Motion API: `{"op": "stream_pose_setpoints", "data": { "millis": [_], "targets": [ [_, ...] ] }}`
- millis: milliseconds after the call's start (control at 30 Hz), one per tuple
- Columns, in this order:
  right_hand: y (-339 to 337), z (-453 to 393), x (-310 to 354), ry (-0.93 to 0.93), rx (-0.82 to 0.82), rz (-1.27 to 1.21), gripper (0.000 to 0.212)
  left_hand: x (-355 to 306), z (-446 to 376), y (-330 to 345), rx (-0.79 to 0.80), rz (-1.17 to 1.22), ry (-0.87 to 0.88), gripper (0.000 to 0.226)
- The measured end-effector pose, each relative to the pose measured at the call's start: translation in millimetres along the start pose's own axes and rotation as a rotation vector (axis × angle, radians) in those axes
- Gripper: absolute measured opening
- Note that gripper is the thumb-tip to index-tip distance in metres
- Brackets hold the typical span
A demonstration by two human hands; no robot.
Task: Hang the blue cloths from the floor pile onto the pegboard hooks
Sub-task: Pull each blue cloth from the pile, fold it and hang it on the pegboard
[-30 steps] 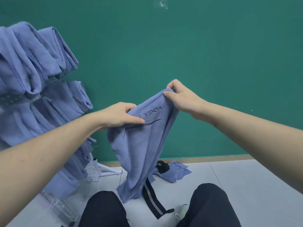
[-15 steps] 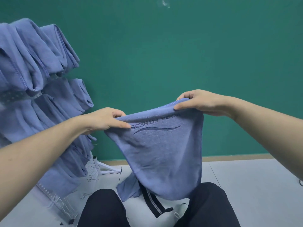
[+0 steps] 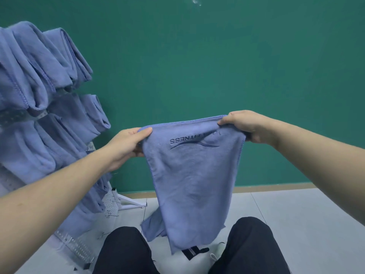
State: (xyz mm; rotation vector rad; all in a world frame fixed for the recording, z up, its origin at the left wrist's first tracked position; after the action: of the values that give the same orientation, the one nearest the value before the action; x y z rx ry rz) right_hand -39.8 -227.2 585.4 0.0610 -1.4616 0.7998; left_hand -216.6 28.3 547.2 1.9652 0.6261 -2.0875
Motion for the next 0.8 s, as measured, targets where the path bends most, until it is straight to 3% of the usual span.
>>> {"op": "stream_pose_setpoints", "data": {
  "millis": [267, 433, 567, 800],
  "targets": [
    [38, 4, 2, -0.015, -0.026, -0.045, 0.034, 2, 2, 37, -0.208, 0.127, -0.017, 0.019],
    [78, 15, -4, 0.005, 0.043, -0.254, 0.033, 2, 10, 75, -0.225, 0.171, 0.024, 0.016],
    [101, 27, -8, 0.019, 0.112, -0.382, 0.017, 5, 19, 95, -0.198, 0.139, 0.053, 0.019],
    [103, 33, -22, 0.056, 0.164, -0.580, 0.014, 7, 31, 103, -0.148, 0.067, 0.136, 0.023]
  ]
}}
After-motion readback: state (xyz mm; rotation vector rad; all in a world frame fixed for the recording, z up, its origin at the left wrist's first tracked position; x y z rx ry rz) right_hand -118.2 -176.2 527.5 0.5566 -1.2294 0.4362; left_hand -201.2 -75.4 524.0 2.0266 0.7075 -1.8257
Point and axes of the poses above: each hand's wrist, its own z-axis away from the middle knuckle, its own y-axis out of the palm, x = y × z, the point moved 8 cm from there along -z, towards the middle knuckle
